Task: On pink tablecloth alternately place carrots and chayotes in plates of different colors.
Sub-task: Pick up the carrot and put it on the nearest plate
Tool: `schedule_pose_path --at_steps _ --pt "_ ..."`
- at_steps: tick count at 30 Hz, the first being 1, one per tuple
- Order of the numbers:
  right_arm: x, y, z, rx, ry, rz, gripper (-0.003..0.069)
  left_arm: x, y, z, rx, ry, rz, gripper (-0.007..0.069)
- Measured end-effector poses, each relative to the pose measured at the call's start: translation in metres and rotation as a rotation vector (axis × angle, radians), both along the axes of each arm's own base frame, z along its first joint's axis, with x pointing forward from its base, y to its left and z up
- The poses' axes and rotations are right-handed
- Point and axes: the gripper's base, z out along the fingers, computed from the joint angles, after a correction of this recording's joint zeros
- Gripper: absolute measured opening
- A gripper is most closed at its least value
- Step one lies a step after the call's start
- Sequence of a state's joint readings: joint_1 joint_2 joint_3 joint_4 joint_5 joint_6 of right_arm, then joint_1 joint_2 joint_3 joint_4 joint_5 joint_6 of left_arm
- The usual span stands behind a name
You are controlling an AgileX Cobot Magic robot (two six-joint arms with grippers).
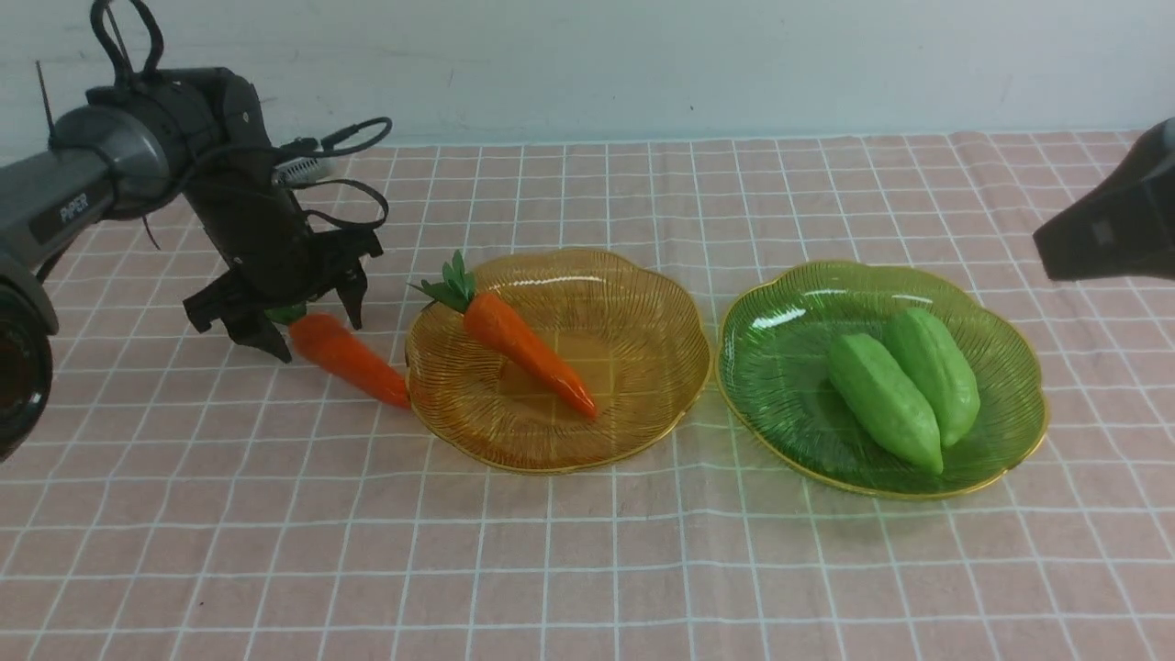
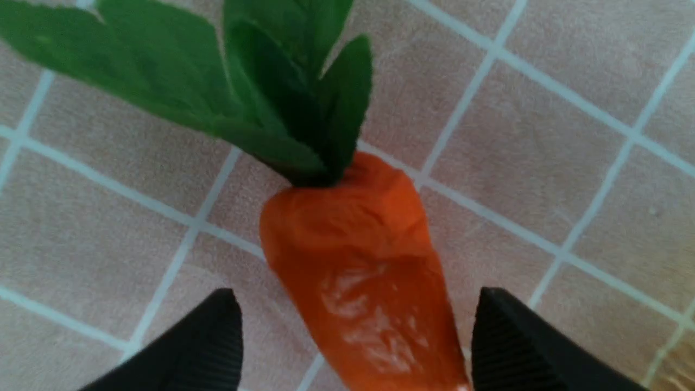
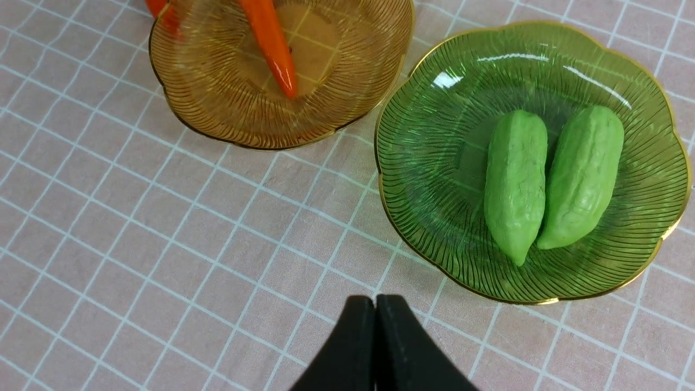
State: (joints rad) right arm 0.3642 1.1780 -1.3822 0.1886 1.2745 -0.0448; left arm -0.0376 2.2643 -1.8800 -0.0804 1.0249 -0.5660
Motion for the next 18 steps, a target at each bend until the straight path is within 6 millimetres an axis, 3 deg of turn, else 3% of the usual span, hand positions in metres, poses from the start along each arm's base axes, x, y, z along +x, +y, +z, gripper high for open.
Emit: schedule_pose_path --at_steps 3,7,11,13,15,18 --pt "-0.001 0.002 0.0 0.02 0.008 0.004 -0.0015 0.002 -0.001 -0.018 -0.001 0.03 0.002 0.0465" --pt "-0.001 0.002 0.0 0.021 0.008 0.004 -0.0015 0.004 -0.004 -0.007 -0.008 0.013 -0.123 0.0234" --pt "-0.001 0.002 0.0 0.022 0.01 0.002 -0.0015 0.007 -0.013 0.051 -0.043 -0.07 -0.235 0.021" --pt "-0.001 0.002 0.0 0.022 0.01 0.002 -0.0015 0.005 -0.03 0.068 -0.068 -0.098 -0.283 0.021" --pt "-0.001 0.002 0.0 0.022 0.01 0.002 -0.0015 0.003 -0.059 0.064 -0.084 -0.093 -0.346 0.0213" --pt "-0.001 0.002 0.0 0.023 0.01 0.002 -0.0015 0.002 -0.086 0.045 -0.117 -0.057 -0.393 0.0242"
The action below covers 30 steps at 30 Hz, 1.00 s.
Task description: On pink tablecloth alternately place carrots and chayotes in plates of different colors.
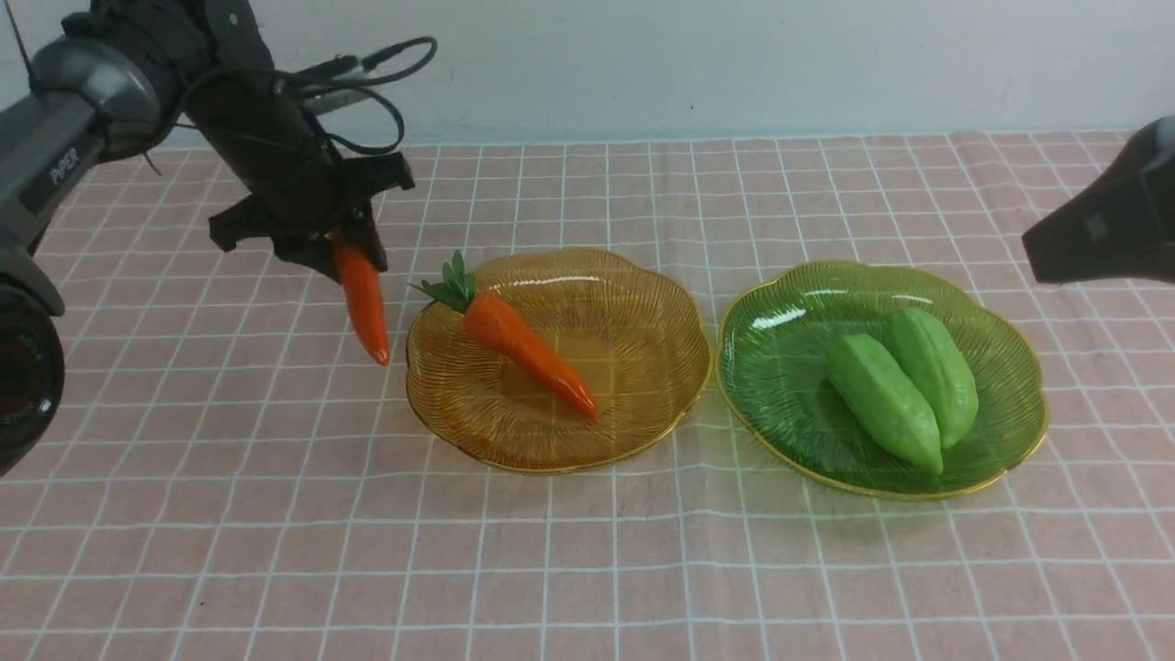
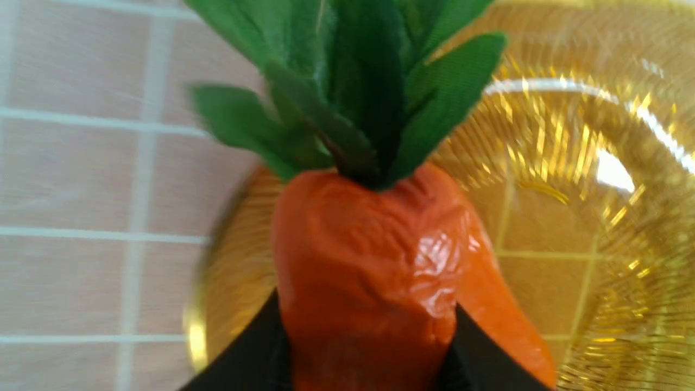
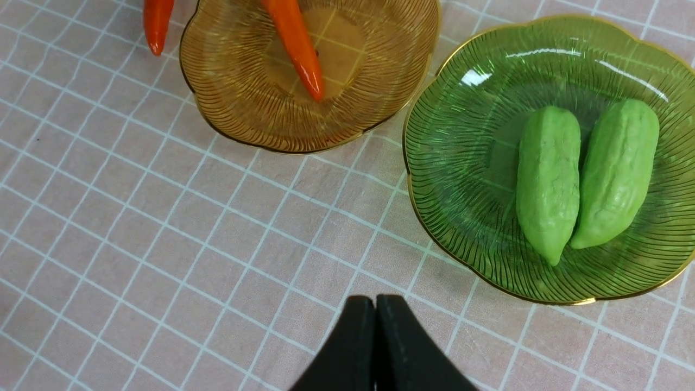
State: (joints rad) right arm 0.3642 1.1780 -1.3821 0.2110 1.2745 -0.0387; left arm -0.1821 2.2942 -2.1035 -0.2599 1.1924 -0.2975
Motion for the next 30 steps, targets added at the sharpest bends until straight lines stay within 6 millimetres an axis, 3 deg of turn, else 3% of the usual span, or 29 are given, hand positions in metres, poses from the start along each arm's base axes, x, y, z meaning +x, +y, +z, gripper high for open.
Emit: schedule_pose_path --at_steps 4,8,13,16,20,24,27,30 --pt "0.0 0.0 0.0 0.0 0.0 0.0 -0.0015 0.002 -0.007 -0.009 -0.06 0.017 0.009 0.0301" --pt "0.0 -0.001 0.0 -0.007 -0.002 -0.002 -0.0015 0.003 -0.008 -0.009 -0.095 0.022 0.027 0.044" --pt "-0.006 -0.006 0.005 -0.033 -0.039 -0.014 -0.0015 0.005 0.004 0.001 -0.101 0.037 0.06 0.0541" --pt "-0.026 -0.016 0.016 -0.025 -0.104 -0.024 -0.0015 0.011 0.013 0.019 -0.11 -0.023 0.073 0.0546" --pt "-0.081 -0.042 0.023 -0.013 -0.225 -0.067 -0.0015 0.016 0.018 0.046 -0.123 -0.115 0.074 0.0546" --pt "-0.127 -0.07 -0.007 -0.039 -0.398 -0.141 -0.0015 0.015 0.018 0.055 -0.126 -0.137 0.061 0.0545" --pt "-0.131 -0.071 -0.046 0.038 -0.606 -0.147 -0.0015 0.015 0.018 0.054 -0.115 -0.143 0.033 0.0505" --pt "-0.121 -0.066 -0.073 0.084 -0.71 -0.142 -0.0015 0.015 0.018 0.054 -0.103 -0.155 -0.003 0.0388"
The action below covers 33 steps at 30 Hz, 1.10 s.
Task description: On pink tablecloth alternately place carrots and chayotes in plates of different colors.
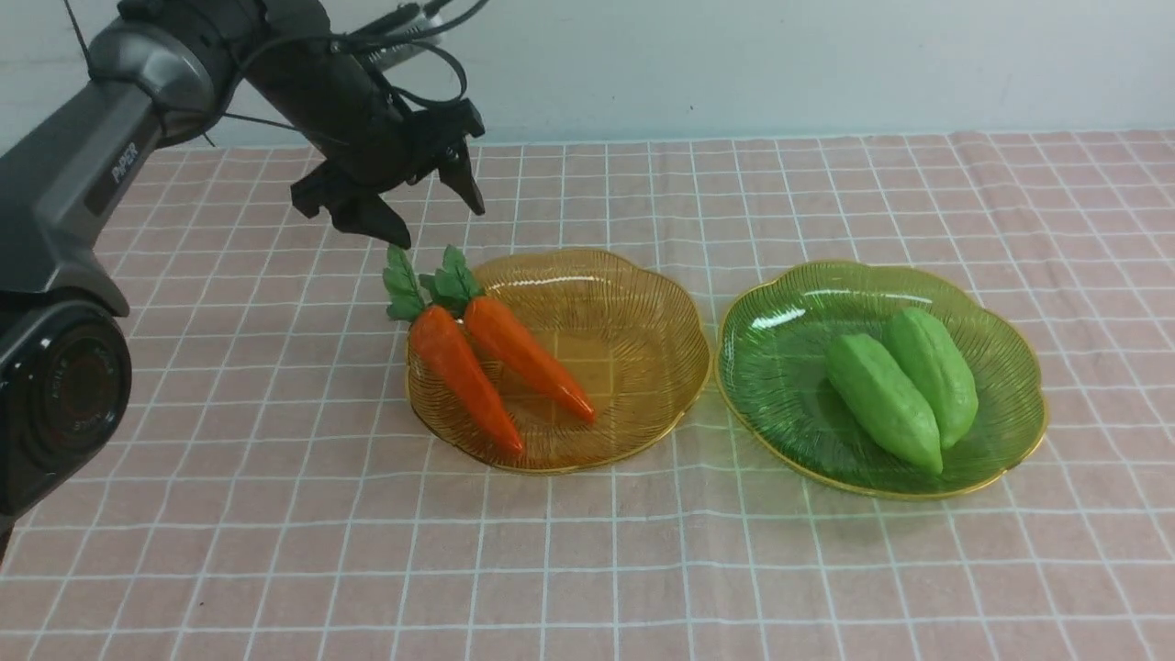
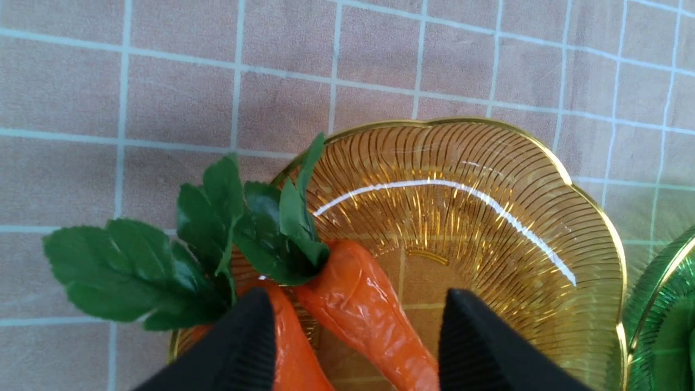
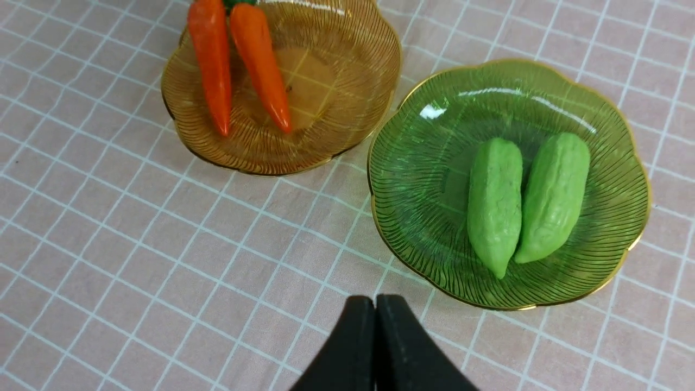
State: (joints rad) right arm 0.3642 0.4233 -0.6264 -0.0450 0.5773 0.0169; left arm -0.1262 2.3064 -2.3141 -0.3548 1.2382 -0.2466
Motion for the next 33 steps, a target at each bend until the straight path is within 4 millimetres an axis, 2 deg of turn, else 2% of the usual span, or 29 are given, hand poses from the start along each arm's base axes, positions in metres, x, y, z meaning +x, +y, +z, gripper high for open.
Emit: schedule_pose_path --at_steps 3,7,10,14,17,19,21,27,28,30,33 --pt "0.006 0.003 -0.01 0.019 -0.066 0.008 -0.0015 0.0 0.0 0.0 0.011 -0.011 -0.025 0.023" --pt "0.006 0.003 -0.008 0.024 -0.1 0.009 -0.0015 -0.001 0.006 0.006 0.042 -0.05 -0.087 0.0025" --pt "0.006 0.003 -0.008 0.024 -0.1 0.009 -0.0015 -0.005 0.017 0.022 0.048 -0.088 -0.082 0.0002" --pt "0.006 0.003 -0.008 0.025 -0.101 0.009 -0.0015 -0.02 0.042 0.07 0.061 -0.2 -0.055 -0.0003" --pt "0.006 0.003 -0.008 0.025 -0.102 0.009 -0.0015 -0.035 0.046 0.099 0.068 -0.267 -0.059 -0.0003" --pt "0.006 0.003 -0.012 0.029 -0.105 0.011 -0.0015 -0.039 0.046 0.108 0.07 -0.29 -0.066 -0.0003" --pt "0.004 0.003 -0.026 0.042 -0.092 0.014 -0.0015 -0.041 0.045 0.112 0.077 -0.304 -0.082 -0.0003" --pt "-0.005 -0.008 -0.093 0.039 -0.005 -0.088 -0.0015 -0.045 0.045 0.118 0.086 -0.322 -0.097 -0.0003" --pt "-0.006 -0.009 -0.097 0.039 -0.006 -0.103 -0.0015 -0.047 0.045 0.121 0.087 -0.329 -0.098 -0.0003" --pt "-0.011 -0.014 -0.12 0.032 0.017 -0.153 -0.0015 -0.054 0.044 0.131 0.091 -0.351 -0.104 -0.0003" --pt "-0.017 -0.019 -0.15 0.025 0.047 -0.22 -0.0015 -0.085 0.036 0.163 0.091 -0.41 -0.126 -0.0003"
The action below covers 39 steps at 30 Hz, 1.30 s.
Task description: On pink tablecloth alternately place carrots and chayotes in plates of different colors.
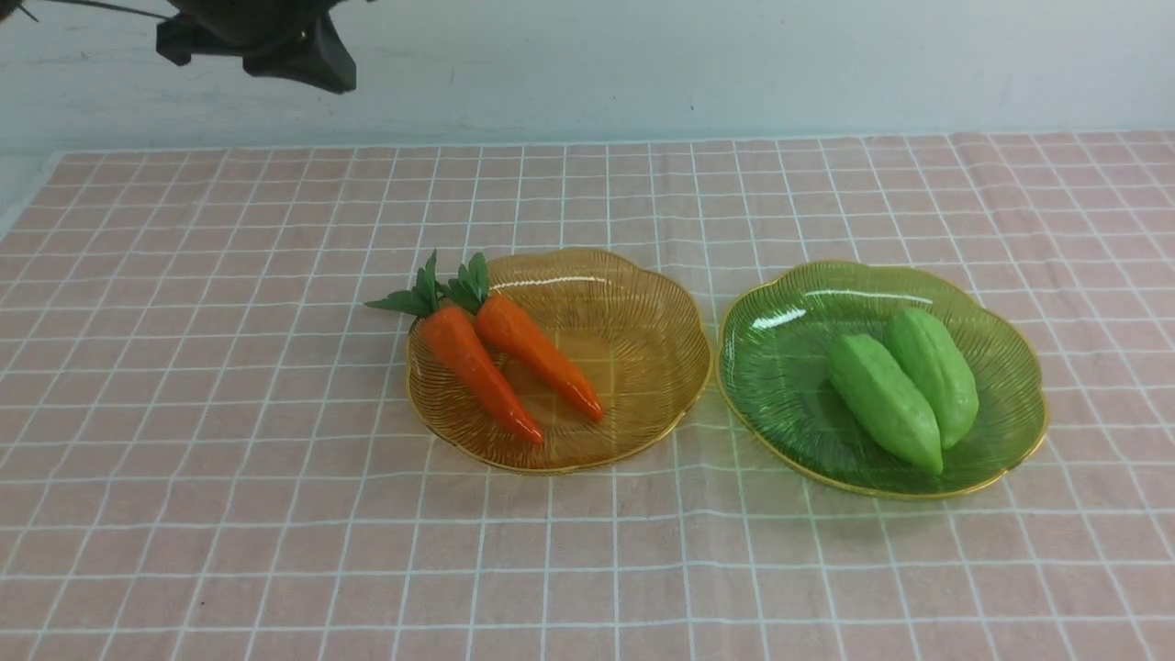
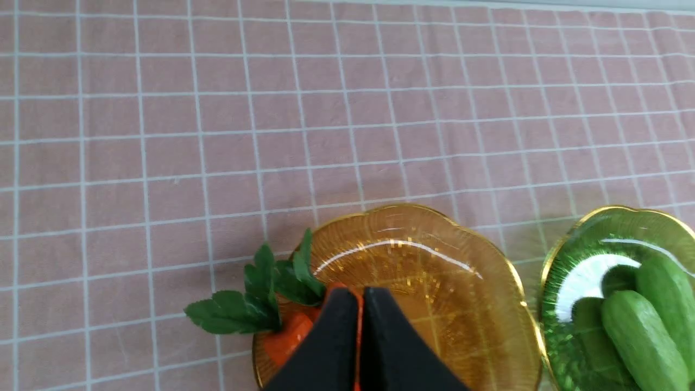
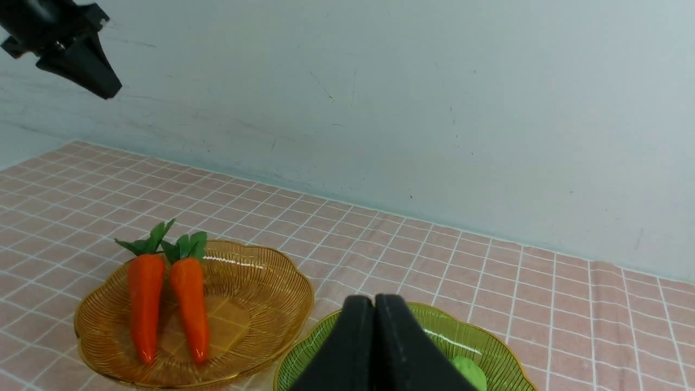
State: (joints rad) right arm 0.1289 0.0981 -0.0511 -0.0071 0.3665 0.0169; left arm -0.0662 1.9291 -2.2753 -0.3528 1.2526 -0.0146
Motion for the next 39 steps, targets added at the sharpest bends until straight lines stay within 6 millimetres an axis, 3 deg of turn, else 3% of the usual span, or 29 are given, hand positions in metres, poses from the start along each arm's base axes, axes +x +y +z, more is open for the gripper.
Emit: schedule_pose_path --at_steps 1,5,11,12,14,17,20,22,23,27,39 --pt "-0.003 -0.002 -0.018 -0.003 0.03 -0.034 -0.0015 -0.015 -0.004 0.01 0.005 -0.016 -0.016 -0.0003" --pt "-0.006 -0.005 -0.022 0.0 0.001 -0.068 -0.0015 -0.067 -0.008 0.04 0.066 -0.081 -0.055 -0.0003" --pt "-0.006 -0.004 -0.022 0.008 -0.008 -0.068 -0.0015 -0.152 0.013 0.044 0.181 -0.07 0.014 -0.0003" --pt "-0.006 -0.004 -0.022 0.008 -0.008 -0.068 -0.0015 -0.181 0.018 0.041 0.197 -0.071 0.024 -0.0003" --pt "-0.006 -0.004 -0.022 0.008 -0.008 -0.068 -0.0015 -0.221 0.025 0.026 0.234 -0.058 0.035 -0.0003" --pt "-0.006 -0.004 -0.022 0.008 -0.008 -0.068 -0.0015 -0.268 0.033 -0.026 0.262 -0.067 0.04 -0.0003" --pt "-0.006 -0.004 -0.022 0.008 -0.008 -0.068 -0.0015 -0.286 0.031 -0.09 0.179 -0.131 0.06 -0.0003" --pt "-0.006 -0.004 -0.022 0.008 -0.008 -0.068 -0.0015 -0.293 0.029 -0.123 0.101 -0.174 0.089 -0.0003" --pt "-0.006 -0.004 -0.022 0.008 -0.008 -0.068 -0.0015 -0.296 0.03 -0.129 0.079 -0.221 0.105 -0.0003" --pt "-0.006 -0.004 -0.022 0.008 -0.008 -0.068 -0.0015 -0.307 0.033 -0.144 0.045 -0.341 0.15 -0.0003" --pt "-0.006 -0.004 -0.022 0.008 -0.008 -0.068 -0.0015 -0.313 0.034 -0.155 0.069 -0.291 0.133 -0.0003"
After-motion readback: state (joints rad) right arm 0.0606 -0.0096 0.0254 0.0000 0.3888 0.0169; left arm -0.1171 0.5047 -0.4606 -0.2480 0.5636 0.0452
